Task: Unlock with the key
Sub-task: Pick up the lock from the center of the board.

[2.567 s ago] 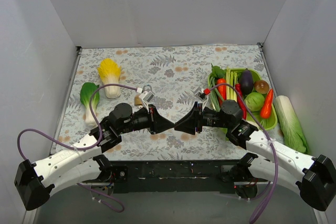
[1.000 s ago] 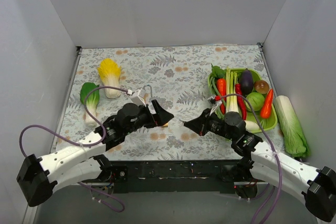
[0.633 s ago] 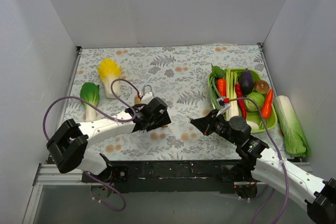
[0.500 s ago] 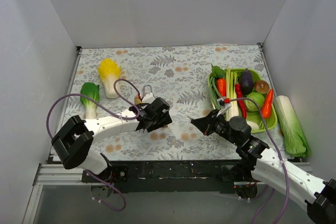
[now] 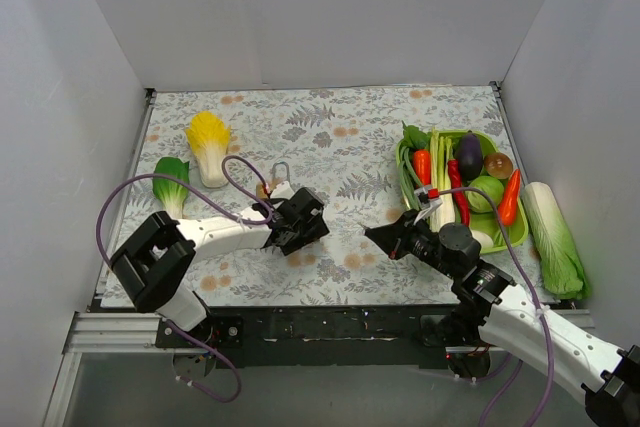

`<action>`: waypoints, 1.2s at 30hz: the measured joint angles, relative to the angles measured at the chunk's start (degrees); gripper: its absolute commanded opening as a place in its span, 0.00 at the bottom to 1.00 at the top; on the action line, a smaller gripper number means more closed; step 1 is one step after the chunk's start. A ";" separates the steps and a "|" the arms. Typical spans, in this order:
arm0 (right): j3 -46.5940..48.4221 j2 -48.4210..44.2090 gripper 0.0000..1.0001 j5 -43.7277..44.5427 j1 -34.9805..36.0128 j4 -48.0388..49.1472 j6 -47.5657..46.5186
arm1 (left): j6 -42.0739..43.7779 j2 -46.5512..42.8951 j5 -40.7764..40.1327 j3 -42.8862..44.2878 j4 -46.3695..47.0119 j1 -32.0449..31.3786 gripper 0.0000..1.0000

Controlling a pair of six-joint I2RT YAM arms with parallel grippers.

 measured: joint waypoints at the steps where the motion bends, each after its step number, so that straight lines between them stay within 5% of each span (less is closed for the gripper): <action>1: 0.00 -0.15 0.01 0.00 0.00 -0.02 0.00 | 0.17 0.07 0.00 -0.09 0.85 0.50 0.72; 13: -0.04 -0.33 0.01 0.02 0.00 -0.33 0.02 | 5.70 2.67 0.39 -0.15 11.08 6.91 0.72; 21: -0.33 -0.24 0.01 0.02 0.00 -0.48 0.07 | 9.70 3.43 1.40 0.81 15.80 7.02 0.83; 29: -0.79 -0.24 0.01 0.20 0.00 -0.24 0.26 | 8.63 3.89 -4.00 5.18 4.09 4.00 0.87; 36: -1.27 -0.66 0.01 0.17 0.00 -0.35 0.26 | 4.33 8.07 -5.09 9.40 -5.40 -0.22 0.77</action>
